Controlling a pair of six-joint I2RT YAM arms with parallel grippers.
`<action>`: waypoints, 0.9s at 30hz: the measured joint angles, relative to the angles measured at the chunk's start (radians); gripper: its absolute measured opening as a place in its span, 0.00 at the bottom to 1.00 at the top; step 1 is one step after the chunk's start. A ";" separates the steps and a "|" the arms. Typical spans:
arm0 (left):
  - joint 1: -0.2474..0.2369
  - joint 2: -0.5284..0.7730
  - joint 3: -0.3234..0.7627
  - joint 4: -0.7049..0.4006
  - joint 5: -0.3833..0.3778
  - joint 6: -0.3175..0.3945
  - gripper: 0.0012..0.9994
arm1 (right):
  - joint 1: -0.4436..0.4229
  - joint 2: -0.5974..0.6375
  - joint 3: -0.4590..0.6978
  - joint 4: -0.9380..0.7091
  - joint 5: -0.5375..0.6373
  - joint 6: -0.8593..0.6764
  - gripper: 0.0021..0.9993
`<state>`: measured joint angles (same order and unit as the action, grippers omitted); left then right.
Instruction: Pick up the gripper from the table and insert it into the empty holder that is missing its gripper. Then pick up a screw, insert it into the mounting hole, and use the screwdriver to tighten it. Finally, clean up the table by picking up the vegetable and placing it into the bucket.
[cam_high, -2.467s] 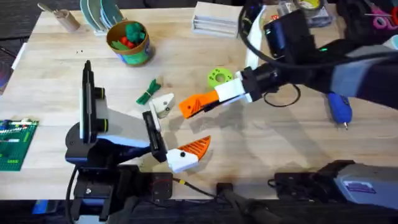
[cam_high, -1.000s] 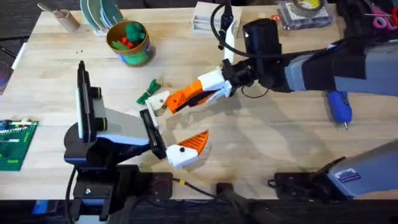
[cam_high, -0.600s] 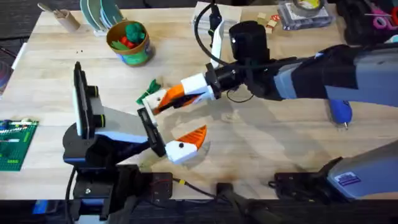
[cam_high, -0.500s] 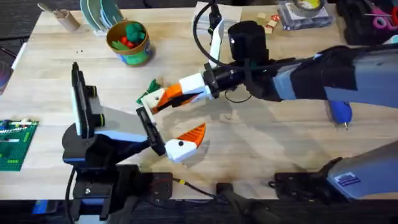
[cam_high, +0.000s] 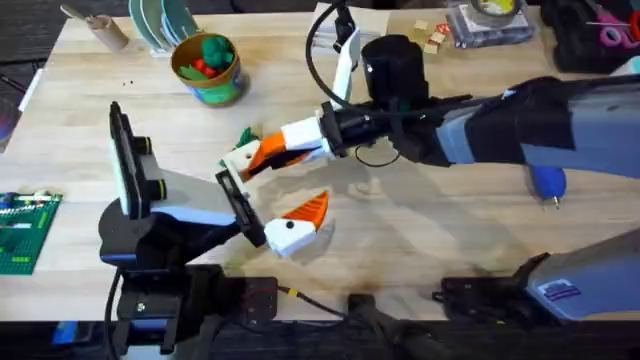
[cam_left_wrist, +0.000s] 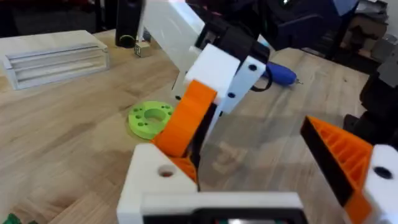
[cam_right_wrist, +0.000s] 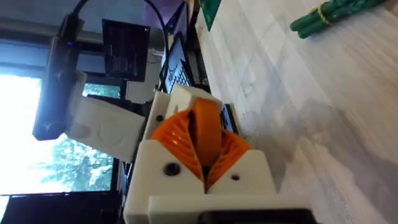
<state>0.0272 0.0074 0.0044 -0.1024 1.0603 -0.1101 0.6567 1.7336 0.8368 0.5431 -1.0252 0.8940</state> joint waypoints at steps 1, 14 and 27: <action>0.000 0.000 0.000 0.000 0.000 0.000 0.99 | 0.000 0.000 0.000 0.000 0.000 0.000 0.01; -0.011 0.000 0.002 -0.006 0.053 0.025 0.99 | -0.033 0.001 0.000 -0.021 -0.127 -0.068 0.31; -0.030 0.000 0.002 -0.017 0.120 0.050 0.99 | -0.054 0.016 0.000 -0.027 -0.265 -0.089 0.56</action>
<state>-0.0032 0.0074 0.0059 -0.1192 1.1802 -0.0597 0.6029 1.7500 0.8364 0.5161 -1.2903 0.8055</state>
